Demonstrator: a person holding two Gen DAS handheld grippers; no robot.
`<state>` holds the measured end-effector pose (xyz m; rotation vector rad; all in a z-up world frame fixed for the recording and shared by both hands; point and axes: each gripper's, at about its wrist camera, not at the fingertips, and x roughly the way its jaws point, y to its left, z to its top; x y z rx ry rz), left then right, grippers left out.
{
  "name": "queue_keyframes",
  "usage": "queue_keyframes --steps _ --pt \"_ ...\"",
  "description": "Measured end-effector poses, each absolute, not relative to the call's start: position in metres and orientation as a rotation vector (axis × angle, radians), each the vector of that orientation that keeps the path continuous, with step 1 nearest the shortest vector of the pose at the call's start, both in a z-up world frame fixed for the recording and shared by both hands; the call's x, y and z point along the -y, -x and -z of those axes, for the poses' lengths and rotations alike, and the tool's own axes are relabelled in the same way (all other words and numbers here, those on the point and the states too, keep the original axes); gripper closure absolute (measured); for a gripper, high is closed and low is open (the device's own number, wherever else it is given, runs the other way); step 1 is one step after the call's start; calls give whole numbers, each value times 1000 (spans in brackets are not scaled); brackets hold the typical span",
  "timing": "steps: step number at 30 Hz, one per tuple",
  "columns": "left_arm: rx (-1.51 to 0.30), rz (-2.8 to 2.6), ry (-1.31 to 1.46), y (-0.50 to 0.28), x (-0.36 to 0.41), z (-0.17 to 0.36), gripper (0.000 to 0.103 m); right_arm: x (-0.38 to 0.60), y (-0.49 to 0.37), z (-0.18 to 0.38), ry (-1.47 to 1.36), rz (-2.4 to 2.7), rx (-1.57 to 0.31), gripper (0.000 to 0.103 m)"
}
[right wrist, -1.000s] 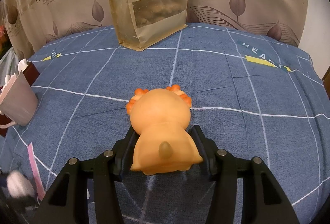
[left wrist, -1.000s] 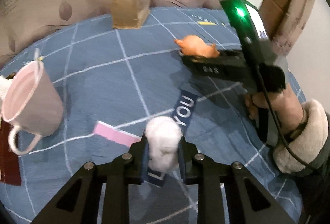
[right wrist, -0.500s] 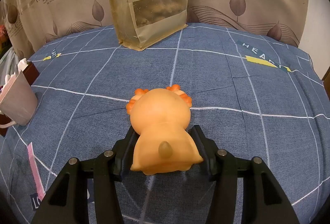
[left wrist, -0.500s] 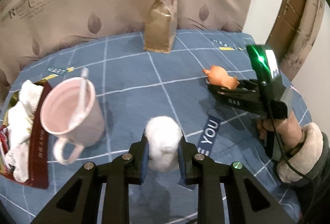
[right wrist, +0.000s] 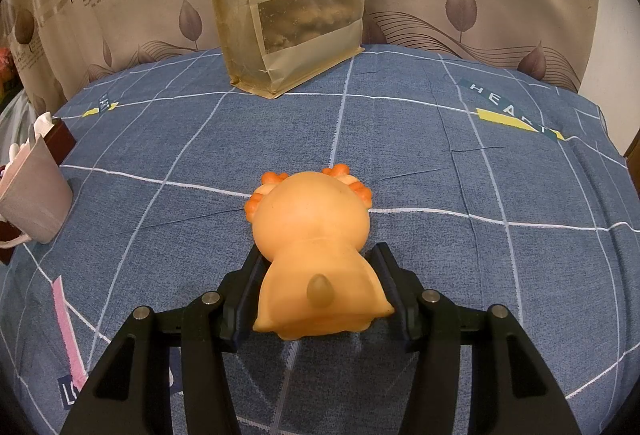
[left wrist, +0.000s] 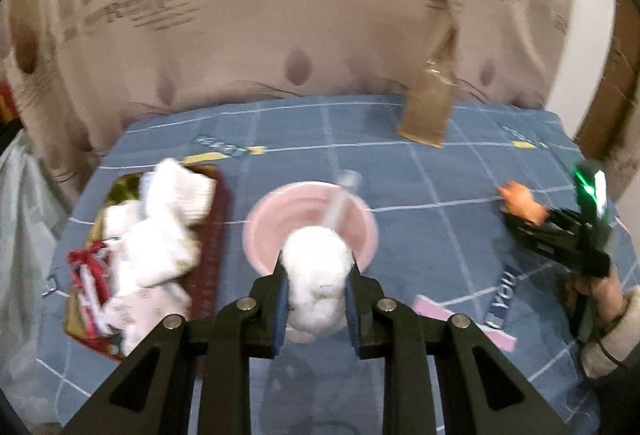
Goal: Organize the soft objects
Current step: 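Carry the white fluffy ball over the gold tin with the left gripper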
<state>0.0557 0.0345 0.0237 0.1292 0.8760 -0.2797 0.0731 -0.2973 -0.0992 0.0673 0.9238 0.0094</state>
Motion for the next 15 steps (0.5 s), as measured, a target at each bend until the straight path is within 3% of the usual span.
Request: queue_keyframes --steps 15 --pt "-876 16 -77 -107 -137 -28 79 297 -73 99 -69 -10 -923 52"
